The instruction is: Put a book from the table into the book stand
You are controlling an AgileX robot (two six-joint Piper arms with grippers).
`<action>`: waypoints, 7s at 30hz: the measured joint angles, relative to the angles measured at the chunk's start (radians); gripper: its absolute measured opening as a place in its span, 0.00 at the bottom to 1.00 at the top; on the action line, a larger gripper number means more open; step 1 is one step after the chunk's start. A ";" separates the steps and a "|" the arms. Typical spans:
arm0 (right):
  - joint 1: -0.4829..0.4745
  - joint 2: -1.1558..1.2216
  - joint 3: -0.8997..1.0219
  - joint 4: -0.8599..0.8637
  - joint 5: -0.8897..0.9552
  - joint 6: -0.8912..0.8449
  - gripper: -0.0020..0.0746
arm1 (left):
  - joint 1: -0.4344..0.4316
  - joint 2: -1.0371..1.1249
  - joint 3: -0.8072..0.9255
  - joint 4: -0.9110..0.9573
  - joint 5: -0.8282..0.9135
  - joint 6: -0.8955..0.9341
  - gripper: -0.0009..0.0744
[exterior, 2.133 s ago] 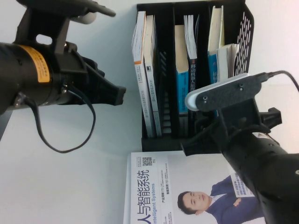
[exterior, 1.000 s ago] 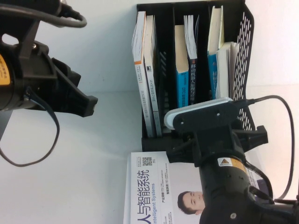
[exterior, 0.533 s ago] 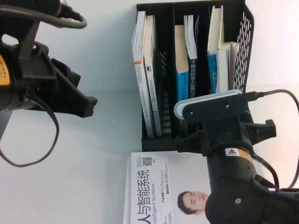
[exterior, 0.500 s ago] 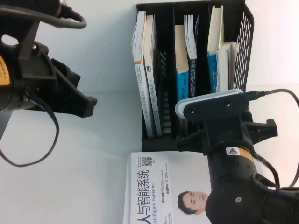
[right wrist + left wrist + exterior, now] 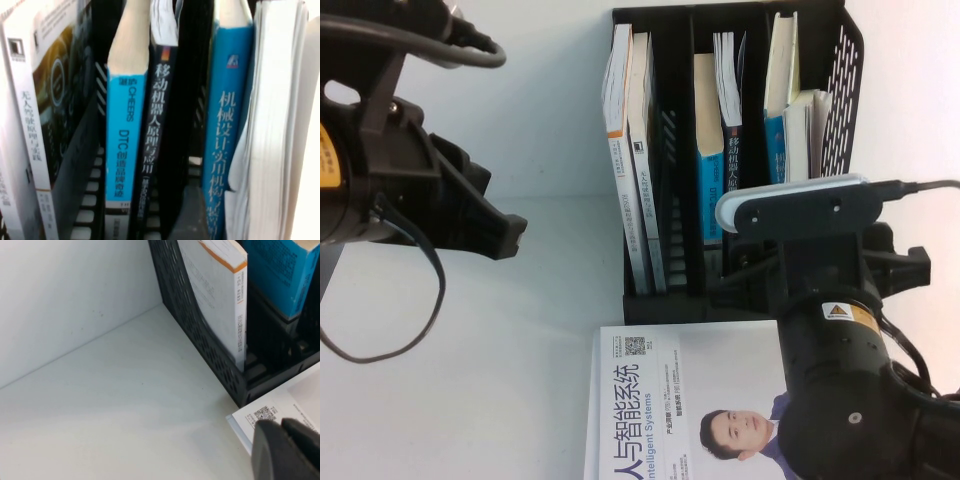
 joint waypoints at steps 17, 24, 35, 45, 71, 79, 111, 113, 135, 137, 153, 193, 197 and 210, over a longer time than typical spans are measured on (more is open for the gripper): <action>-0.098 0.011 0.000 0.001 0.029 0.125 0.78 | 0.000 -0.005 0.000 -0.026 0.011 0.019 0.01; -0.100 0.043 0.000 -0.030 0.057 0.165 0.78 | 0.000 -0.030 0.000 -0.028 0.011 0.021 0.01; -0.026 0.045 0.000 -0.091 0.008 0.178 0.78 | 0.000 -0.045 0.000 -0.028 0.011 0.021 0.01; -0.047 0.056 0.000 -0.100 0.004 0.176 0.78 | 0.000 -0.051 0.000 -0.031 0.011 0.025 0.01; -0.134 0.119 0.000 -0.112 0.076 0.179 0.21 | 0.000 -0.051 0.000 -0.039 0.007 0.046 0.01; -0.140 0.078 -0.047 -0.045 0.096 0.026 0.20 | 0.000 -0.051 0.000 -0.040 0.005 0.048 0.01; -0.567 0.044 -0.360 0.174 0.607 -0.449 0.20 | 0.000 -0.071 0.000 -0.038 -0.023 0.043 0.01; -0.567 0.045 -0.360 0.142 0.620 -0.447 0.20 | 0.000 -0.071 0.000 -0.038 -0.030 0.035 0.01; -0.563 0.139 -0.545 0.245 0.617 -0.663 0.22 | 0.000 -0.071 0.000 -0.057 -0.041 -0.004 0.01; -0.563 0.139 -0.552 0.245 0.622 -0.687 0.28 | 0.000 -0.071 0.000 -0.063 -0.041 -0.006 0.01; -0.495 -0.044 -0.559 0.245 0.604 -0.780 0.82 | 0.000 -0.071 0.006 -0.094 -0.047 0.000 0.01; -0.410 -1.330 0.699 0.245 0.662 -0.631 0.03 | 0.000 -0.140 0.679 -0.087 -0.803 -0.124 0.01; -0.410 -1.330 0.699 0.245 0.662 -0.631 0.03 | 0.000 -0.140 0.679 -0.087 -0.803 -0.128 0.01; -0.410 -1.331 0.699 0.245 0.665 -0.631 0.03 | 0.140 -0.377 0.800 -0.057 -0.812 -0.116 0.01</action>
